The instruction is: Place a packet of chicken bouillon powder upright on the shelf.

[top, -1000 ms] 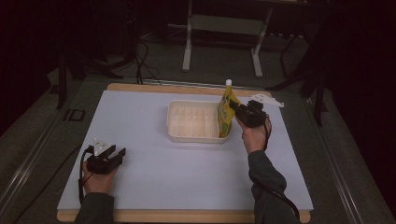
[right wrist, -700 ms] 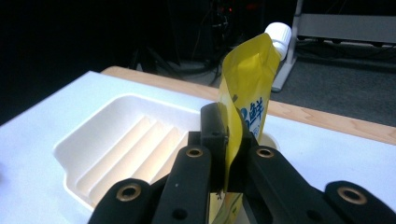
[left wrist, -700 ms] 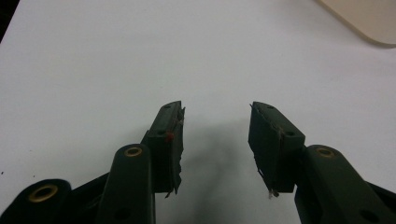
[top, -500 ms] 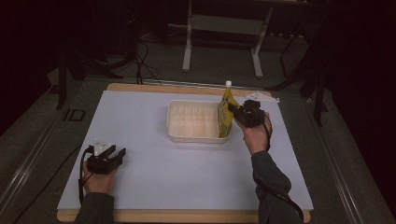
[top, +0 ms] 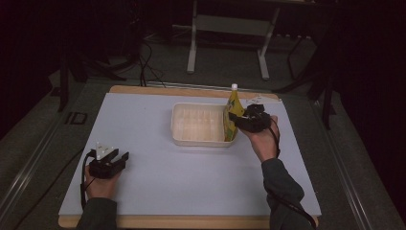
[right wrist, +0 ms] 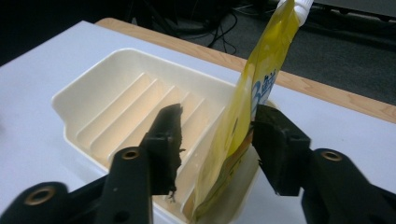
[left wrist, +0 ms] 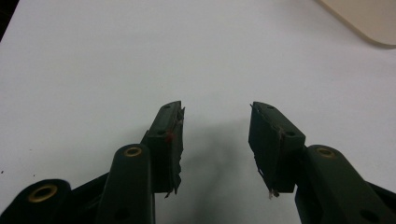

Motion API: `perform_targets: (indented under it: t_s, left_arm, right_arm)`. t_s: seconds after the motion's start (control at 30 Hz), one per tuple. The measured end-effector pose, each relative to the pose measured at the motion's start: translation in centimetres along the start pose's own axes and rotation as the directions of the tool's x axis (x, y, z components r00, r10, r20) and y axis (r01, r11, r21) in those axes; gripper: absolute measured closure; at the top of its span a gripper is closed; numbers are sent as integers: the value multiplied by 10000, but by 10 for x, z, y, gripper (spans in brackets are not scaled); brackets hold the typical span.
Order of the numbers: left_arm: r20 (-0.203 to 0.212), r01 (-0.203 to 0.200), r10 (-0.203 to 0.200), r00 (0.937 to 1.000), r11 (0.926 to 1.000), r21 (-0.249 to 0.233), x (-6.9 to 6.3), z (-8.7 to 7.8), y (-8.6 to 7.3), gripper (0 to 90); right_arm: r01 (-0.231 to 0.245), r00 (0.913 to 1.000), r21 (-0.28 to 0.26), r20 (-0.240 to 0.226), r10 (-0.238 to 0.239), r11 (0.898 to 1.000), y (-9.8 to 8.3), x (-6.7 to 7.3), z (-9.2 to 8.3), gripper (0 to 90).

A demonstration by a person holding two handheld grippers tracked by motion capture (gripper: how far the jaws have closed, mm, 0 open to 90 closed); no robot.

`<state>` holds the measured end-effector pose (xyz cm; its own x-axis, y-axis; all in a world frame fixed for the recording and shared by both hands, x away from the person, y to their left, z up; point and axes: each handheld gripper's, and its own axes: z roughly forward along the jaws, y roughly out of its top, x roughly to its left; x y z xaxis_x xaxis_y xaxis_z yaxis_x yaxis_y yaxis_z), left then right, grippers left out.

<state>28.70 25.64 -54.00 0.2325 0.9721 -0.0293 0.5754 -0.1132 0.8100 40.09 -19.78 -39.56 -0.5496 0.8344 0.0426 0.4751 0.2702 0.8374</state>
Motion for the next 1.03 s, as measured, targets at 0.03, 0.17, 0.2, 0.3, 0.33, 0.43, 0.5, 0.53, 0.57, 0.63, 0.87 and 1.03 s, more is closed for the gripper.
perform_targets:
  t_s: [0.03,0.17,0.2,0.3,0.33,0.43,0.5,0.53,0.57,0.63,0.87,1.03]
  left_arm:
    - [0,1,-1,10000,10000,-2,0,0,0,541]
    - [4,43,-43,10000,10000,-20,0,0,0,540]
    - [0,43,-43,10000,10000,-18,0,0,0,540]
    - [-2,29,-29,10000,10000,-12,0,0,0,540]
    - [1,30,-30,10000,10000,-5,0,0,0,540]
    - [-10,8,-8,10000,10000,2,0,0,0,539]
    - [-20,14,-14,10000,10000,-2,0,0,0,540]
    - [-18,11,-11,10000,10000,5,0,0,0,539]
    - [-20,10,-10,10000,10000,2,0,0,0,539]
    - [-26,15,-15,10000,10000,-2,0,0,0,539]
    - [-58,100,-100,9999,9999,-43,0,0,0,537]
    - [-184,146,-146,9997,9999,-2,0,0,0,522]
  right_arm:
    - [34,10000,58,-6,-34,10000,0,0,-1,506]
    - [266,9995,429,-153,-260,9987,1,3,-4,456]
    - [327,9993,507,-170,-319,9982,1,4,-5,445]
    - [495,9987,689,-172,-484,9964,1,6,-8,405]
    - [567,9983,730,-190,-554,9957,1,6,-9,397]
    - [659,9977,891,-194,-644,9938,1,8,-13,367]
    - [798,9967,999,-212,-781,9918,0,9,-16,348]
    - [838,9964,1053,-224,-818,9909,-1,10,-17,340]
    - [906,9958,1085,-236,-886,9900,-2,11,-18,334]
    - [955,9953,1180,-277,-928,9884,-4,12,-20,317]
    - [906,9954,1379,-448,-852,9863,-20,13,-29,306]
    - [511,9979,1468,-472,-446,9878,-49,6,-35,301]
